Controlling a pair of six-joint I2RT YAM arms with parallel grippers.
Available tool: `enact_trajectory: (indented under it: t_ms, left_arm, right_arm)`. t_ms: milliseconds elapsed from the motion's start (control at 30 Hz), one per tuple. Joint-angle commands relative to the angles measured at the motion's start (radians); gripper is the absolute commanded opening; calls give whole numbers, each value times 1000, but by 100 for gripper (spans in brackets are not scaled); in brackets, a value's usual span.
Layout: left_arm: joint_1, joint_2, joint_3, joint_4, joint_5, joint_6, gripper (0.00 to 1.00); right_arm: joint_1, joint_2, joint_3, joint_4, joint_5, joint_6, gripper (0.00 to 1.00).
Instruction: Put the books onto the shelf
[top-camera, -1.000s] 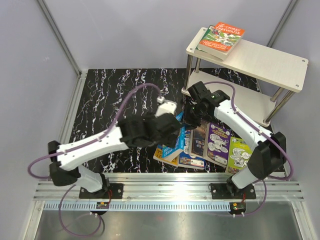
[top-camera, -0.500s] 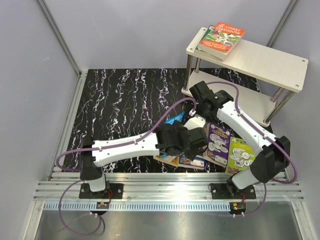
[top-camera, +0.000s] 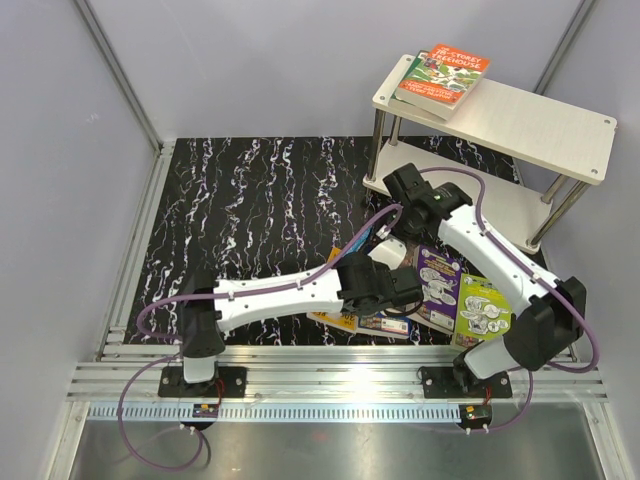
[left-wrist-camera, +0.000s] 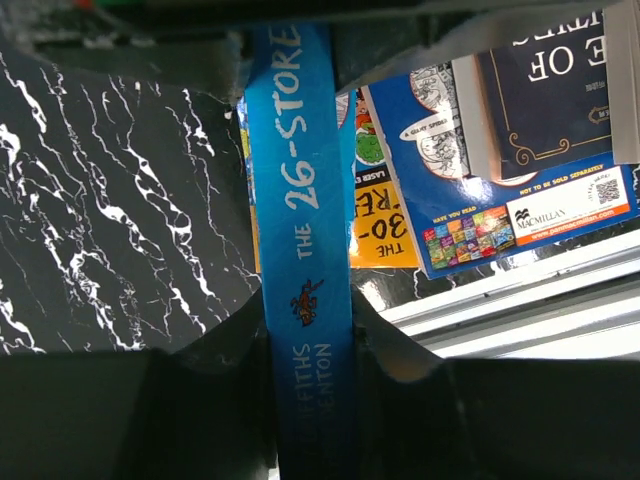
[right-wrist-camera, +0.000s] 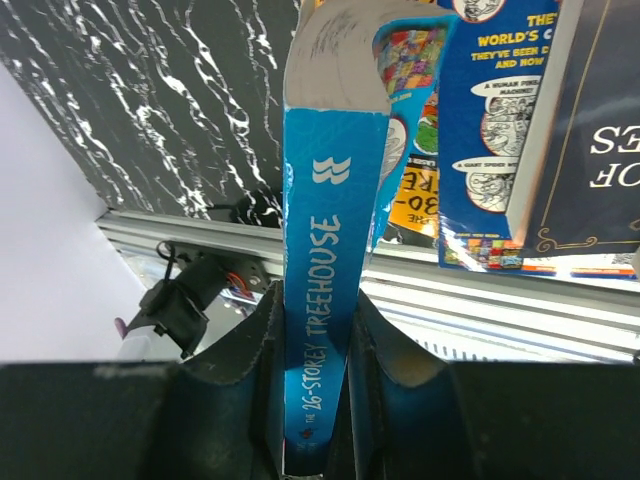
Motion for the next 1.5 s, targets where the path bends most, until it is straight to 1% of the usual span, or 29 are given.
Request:
enact_trajectory:
  t_ms: [0,67,100,133,167,200,300,367,400,433,467,500,533,567,600,633,667,733,800,900,933,1000,1033,1067,1100,1133,1167,1233,1467]
  left_arm:
    - [19,-19,27,-7,-44,24,0]
    - [19,-64,24,11,-38,27,0]
    - [22,-85,18,21,-33,30,0]
    - [25,-125,3,27,-13,30,0]
    - [43,-154,-17,47,-1,27,0]
    - [57,-179,-78,60,14,11,0]
    - [134,-326,-200,168,122,-11,0]
    - [207,-470,-321,304,237,-11,0]
    - [238,-524,-353,348,278,-22,0]
    - [267,-565,-416,443,371,-26,0]
    - [339,-605,-442,490,421,-37,0]
    - [371,-680,-464,534,470,-65,0]
    - [402,-706,-499,603,546,-85,0]
    - [457,-729,-508,632,583,-103,0]
    - [482,-751,-514,658,660,-138,0]
    - [511,-756,-516,706,688,-152,0]
    - [519,-759,-515,728,714,-164,0]
    - [525,-750,-501,784,774,-194,0]
    - [526,-740,-501,826,821,-230,0]
    - [528,-747,-568,994,907,-327,0]
    - [530,-756,-591,1116,924,-357,0]
    - [533,-760,-652,1220,958,-445,0]
    - [536,-771,-671,1317,962,-471,0]
    - [536,-777,-698,1373,967,-543,0]
    - [537,-783,-759,1437,972,-586,0]
    - [542,-789,-798,1581,973,-630,0]
    - [545,-800,-829,1646,966,-708,0]
    - [551,-808,-895,1779,941,-756,0]
    - [595,-862,-962,1932,866,-861,0]
  right_arm:
    - [20,-120,-5,29,-132,-9,0]
    - [17,-141,0,30,-129,4,1]
    - [14,-143,25,9,-117,2,22]
    - [1,-144,47,-18,-94,-1,54]
    - [-8,-138,74,-55,-29,-2,75]
    - [-20,-135,132,-122,1,-15,100]
    - [-88,-143,220,-192,65,-41,100]
    - [-130,-173,237,-195,62,-45,100]
    - [-160,-189,240,-178,56,-45,100]
    - [-169,-205,234,-158,50,-38,100]
    - [-171,-250,222,-129,21,-30,100]
    - [-171,-276,169,-43,-2,-19,100]
    - [-171,-302,130,16,-32,23,100]
    - [-171,-354,39,140,-106,49,100]
    - [-171,-374,-9,205,-144,115,100]
    - [-171,-391,-58,269,-181,152,100]
    - [-171,-412,-142,387,-244,184,100]
    - [-169,-425,-198,496,-296,246,100]
    - [-169,-425,-224,523,-306,248,100]
    - [-169,-411,-215,530,-309,238,100]
    - [-169,-404,-214,537,-309,244,100]
    - [-171,-402,-214,558,-307,260,100]
    - [-171,-403,-212,563,-300,264,100]
    - [-169,-406,-212,569,-294,270,100]
    - [-169,-413,-211,569,-286,284,100]
    - [-169,-423,-212,573,-275,292,100]
    - [-169,-426,-209,583,-274,298,100]
    - [-168,-437,-201,580,-266,310,100]
    - [-169,-469,-200,598,-260,341,100]
